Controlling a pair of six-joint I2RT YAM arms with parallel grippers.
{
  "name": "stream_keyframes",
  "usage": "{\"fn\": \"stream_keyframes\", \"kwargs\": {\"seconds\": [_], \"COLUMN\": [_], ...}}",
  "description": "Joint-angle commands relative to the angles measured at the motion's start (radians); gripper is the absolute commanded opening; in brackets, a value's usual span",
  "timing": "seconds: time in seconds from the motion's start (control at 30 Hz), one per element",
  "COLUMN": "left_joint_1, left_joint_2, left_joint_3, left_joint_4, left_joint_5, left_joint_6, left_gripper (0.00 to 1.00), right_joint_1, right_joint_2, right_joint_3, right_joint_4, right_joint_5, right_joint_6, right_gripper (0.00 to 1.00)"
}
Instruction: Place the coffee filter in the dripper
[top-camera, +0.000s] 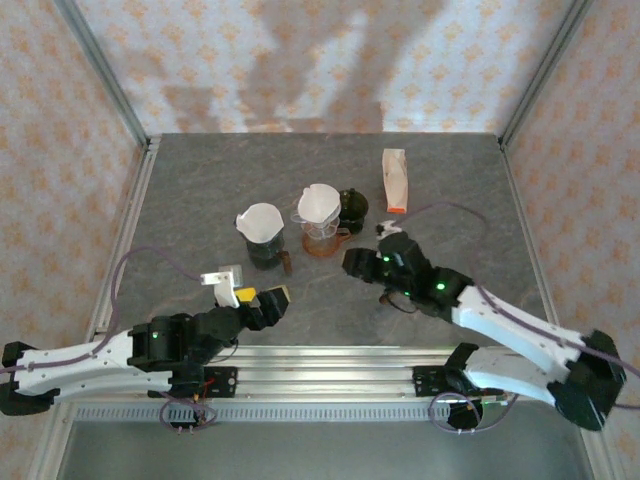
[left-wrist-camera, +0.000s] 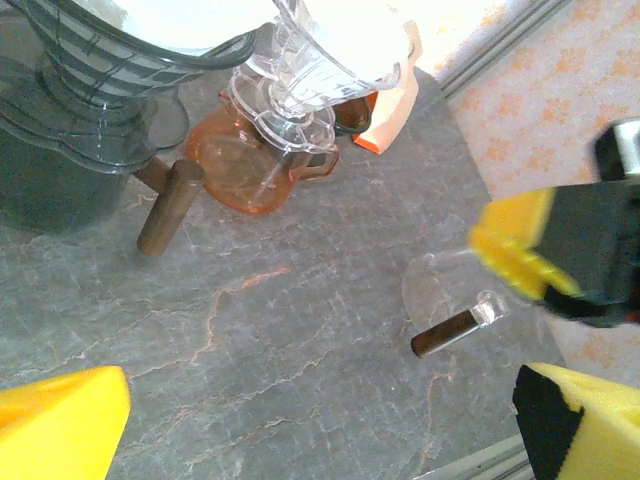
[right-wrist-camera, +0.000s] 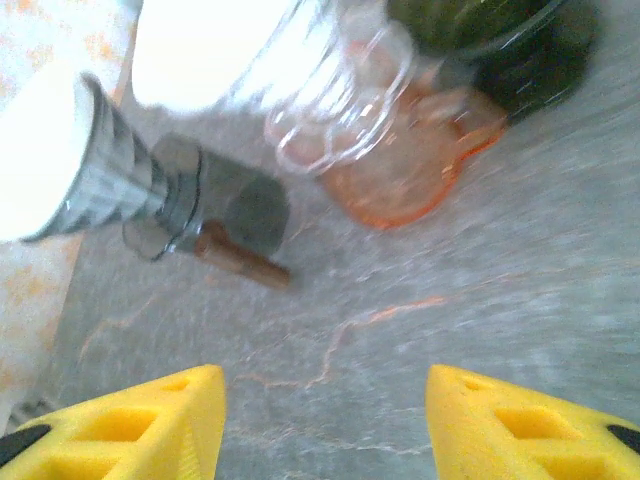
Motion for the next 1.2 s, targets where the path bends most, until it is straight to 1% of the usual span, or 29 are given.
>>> {"fn": "stream_keyframes", "kwargs": {"seconds": [0.0, 0.13, 0.23, 0.3, 0.37, 0.43, 0.53, 0.63, 0.7, 0.8, 0.87, 1.07, 1.17], "left_joint_1": [-0.007, -0.007, -0.007, -0.007, -0.007, -0.007, -0.007, -0.007, -0.007, -0.007, -0.007, -0.007, -0.007], "left_joint_2": [0.012, 0.003, -0.017, -0.031, -0.046, -0.055, -0.059, -0.057, -0.057, -0.063, -0.068, -0.076, -0.078], "left_joint_3": [-0.015, -0.024, -0.033, -0.041, -0.051, -0.059, -0.070, -0.072, -0.072, -0.073, -0.077, -0.078, -0.078], "left_joint_4": [0.030, 0.030, 0.029, 0.031, 0.035, 0.037, 0.046, 0.043, 0.037, 0.031, 0.034, 0.031, 0.029], "left_joint_5": [-0.045, -0.058, -0.065, -0.067, -0.070, -0.070, -0.066, -0.062, -0.064, -0.069, -0.073, -0.077, -0.080], "left_joint_6": [0.004, -0.007, -0.012, -0.013, -0.018, -0.020, -0.025, -0.030, -0.032, -0.032, -0.035, -0.033, -0.032], "left_gripper": [1.00, 1.00, 1.00, 1.00, 1.00, 1.00, 1.00, 1.00, 1.00, 1.00, 0.99, 1.00, 1.00], "right_joint_1": [-0.076, -0.163, -0.182, -0.195, -0.230, -0.285, -0.352, -0.415, -0.427, -0.431, -0.436, -0.436, -0.436], "right_joint_2": [-0.125, -0.221, -0.238, -0.240, -0.234, -0.223, -0.208, -0.177, -0.163, -0.136, -0.111, -0.050, -0.026], "right_joint_3": [0.025, 0.015, 0.019, 0.008, -0.009, -0.028, -0.053, -0.073, -0.086, -0.097, -0.094, -0.091, -0.083], "right_joint_4": [-0.360, -0.501, -0.575, -0.576, -0.558, -0.526, -0.493, -0.466, -0.451, -0.437, -0.433, -0.421, -0.411], "right_joint_5": [0.213, 0.305, 0.373, 0.376, 0.358, 0.300, 0.258, 0.169, 0.134, 0.116, 0.098, 0.040, -0.019], "right_joint_6": [0.003, 0.055, 0.086, 0.089, 0.086, 0.075, 0.060, 0.051, 0.044, 0.028, 0.011, -0.033, -0.068], "right_gripper": [0.59, 0.67, 0.71, 0.71, 0.71, 0.68, 0.65, 0.60, 0.58, 0.56, 0.52, 0.32, 0.23]}}
